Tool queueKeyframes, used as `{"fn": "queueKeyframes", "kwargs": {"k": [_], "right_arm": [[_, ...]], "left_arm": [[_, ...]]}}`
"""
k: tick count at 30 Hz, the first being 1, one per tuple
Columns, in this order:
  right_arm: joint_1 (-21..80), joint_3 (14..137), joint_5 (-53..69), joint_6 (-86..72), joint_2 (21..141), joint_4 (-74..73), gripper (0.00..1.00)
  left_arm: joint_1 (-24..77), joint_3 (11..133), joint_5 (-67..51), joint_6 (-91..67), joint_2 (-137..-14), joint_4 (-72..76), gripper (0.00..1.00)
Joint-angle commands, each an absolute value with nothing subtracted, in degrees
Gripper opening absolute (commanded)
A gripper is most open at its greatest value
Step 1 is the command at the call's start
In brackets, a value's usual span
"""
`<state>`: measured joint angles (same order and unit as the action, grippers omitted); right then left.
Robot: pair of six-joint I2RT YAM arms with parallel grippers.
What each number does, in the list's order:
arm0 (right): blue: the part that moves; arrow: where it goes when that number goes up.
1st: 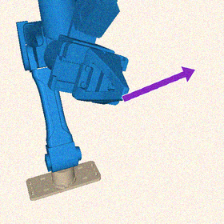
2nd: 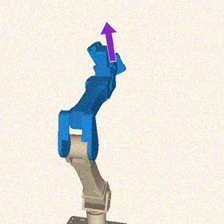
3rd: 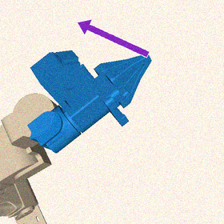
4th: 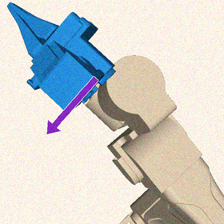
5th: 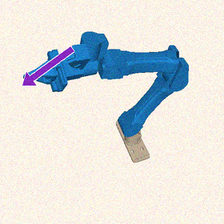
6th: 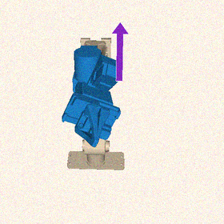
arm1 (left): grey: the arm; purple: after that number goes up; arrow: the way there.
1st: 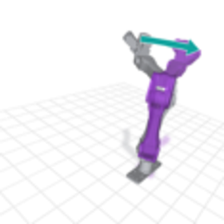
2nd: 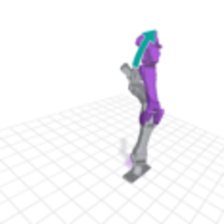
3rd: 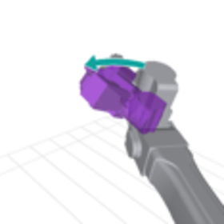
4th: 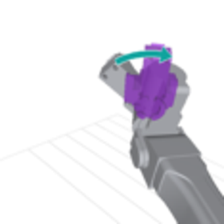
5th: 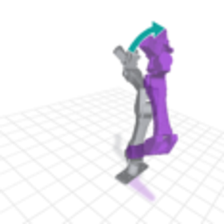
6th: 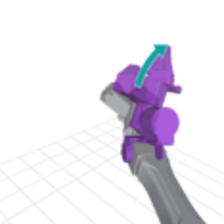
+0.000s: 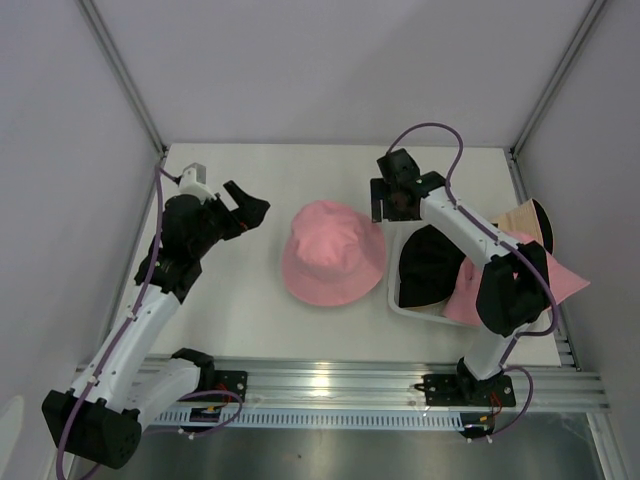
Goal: Stack the hats
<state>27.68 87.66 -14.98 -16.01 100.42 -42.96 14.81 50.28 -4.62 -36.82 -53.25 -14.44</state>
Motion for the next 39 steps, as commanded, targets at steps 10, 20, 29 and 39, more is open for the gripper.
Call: {"fn": "queueKeyframes", "kwargs": {"k": [10, 20, 29, 39], "right_arm": [[27.9, 79.6, -20.3, -17.1, 100.5, -45.3, 0.54], [27.9, 71.7, -19.9, -16.8, 91.3, -48.2, 0.01], [27.3, 65.7, -27.3, -22.5, 82.0, -53.3, 0.06], [23.5, 62.4, -26.0, -31.7, 82.6, -53.4, 0.11]], "left_arm": [[14.2, 50.0, -4.2, -35.4, -54.1, -13.7, 1.0], [14.3, 50.3, -3.6, -35.4, -53.6, -14.0, 0.99], [14.3, 49.9, -5.5, -35.9, -54.6, -13.3, 0.99], [14.3, 50.2, -6.2, -35.9, -55.1, -13.0, 1.0]]}}
